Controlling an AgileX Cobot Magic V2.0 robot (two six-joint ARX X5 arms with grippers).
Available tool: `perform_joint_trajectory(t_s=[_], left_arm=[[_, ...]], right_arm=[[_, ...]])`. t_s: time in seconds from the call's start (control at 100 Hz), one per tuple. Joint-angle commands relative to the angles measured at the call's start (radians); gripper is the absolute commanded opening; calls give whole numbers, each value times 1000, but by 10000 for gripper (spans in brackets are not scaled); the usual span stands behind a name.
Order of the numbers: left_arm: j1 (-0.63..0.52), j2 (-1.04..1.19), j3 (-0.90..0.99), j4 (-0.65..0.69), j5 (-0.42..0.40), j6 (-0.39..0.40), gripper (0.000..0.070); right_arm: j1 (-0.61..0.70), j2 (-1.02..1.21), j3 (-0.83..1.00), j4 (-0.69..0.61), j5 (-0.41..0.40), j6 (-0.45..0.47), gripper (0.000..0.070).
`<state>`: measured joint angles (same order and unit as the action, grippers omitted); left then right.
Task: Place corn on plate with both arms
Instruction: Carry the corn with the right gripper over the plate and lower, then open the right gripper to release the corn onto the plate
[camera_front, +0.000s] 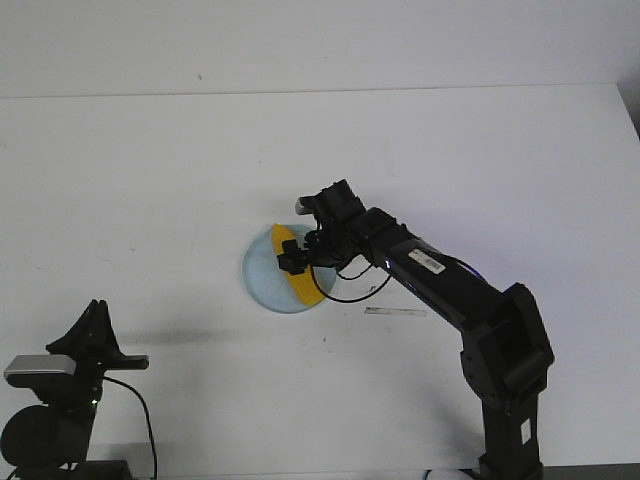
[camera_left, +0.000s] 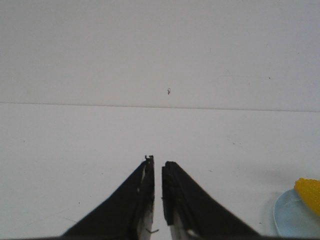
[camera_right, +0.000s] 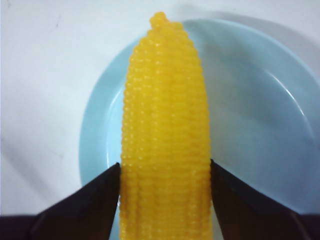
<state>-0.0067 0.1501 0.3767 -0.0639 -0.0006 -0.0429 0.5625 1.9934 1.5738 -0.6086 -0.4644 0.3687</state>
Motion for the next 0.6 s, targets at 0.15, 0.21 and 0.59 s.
perform_joint_trajectory(t_s=[0.15,0.21,0.59], left_arm=[[2,-2,8,12,0,8,43],[2,-2,8,12,0,8,43],[2,-2,8,12,0,8,43]], right_arm=[[8,24,15,18,1,-5,486],[8,24,16,18,-4,-5,486],[6,-82,19,51,-23,-48,486]])
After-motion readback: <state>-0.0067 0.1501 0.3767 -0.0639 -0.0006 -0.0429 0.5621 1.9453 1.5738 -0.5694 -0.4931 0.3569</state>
